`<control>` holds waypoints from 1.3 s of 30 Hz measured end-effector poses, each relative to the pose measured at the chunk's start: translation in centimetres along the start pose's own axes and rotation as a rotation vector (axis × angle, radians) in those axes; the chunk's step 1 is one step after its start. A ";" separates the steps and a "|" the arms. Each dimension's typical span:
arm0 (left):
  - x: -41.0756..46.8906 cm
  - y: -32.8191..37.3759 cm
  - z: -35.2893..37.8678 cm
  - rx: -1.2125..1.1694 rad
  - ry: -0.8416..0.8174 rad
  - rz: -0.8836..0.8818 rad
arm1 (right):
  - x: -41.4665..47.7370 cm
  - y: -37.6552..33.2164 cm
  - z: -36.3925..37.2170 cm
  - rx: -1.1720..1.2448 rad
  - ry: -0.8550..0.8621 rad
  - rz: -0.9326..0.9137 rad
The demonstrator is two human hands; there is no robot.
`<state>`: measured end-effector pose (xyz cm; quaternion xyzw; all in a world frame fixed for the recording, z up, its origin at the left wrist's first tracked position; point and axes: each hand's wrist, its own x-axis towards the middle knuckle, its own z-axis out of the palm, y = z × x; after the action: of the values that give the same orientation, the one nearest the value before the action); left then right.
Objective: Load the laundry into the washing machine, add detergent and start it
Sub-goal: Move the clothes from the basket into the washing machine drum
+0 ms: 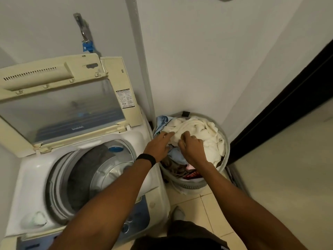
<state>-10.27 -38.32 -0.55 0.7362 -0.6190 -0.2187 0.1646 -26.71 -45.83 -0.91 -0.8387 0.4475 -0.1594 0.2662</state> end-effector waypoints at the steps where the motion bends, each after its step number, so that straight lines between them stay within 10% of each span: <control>1: 0.3 0.6 -0.2 -0.037 0.030 0.028 | 0.3 -0.6 -1.1 0.151 0.007 0.013; 15: 4.1 8.9 -7.4 -0.451 0.517 0.159 | 5.2 -3.5 -13.9 0.186 0.281 -0.167; 27: 2.1 3.6 -8.7 -0.183 0.587 0.154 | 5.8 -4.1 -18.3 0.174 0.503 0.007; 39: 2.5 4.5 -10.7 -0.269 0.537 0.295 | 6.7 -6.1 -10.1 0.090 -0.047 -0.336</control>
<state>-8.02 -41.85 10.58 0.6418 -0.6188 -0.0706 0.4474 -24.08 -51.69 11.09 -0.8925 0.2869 -0.2020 0.2835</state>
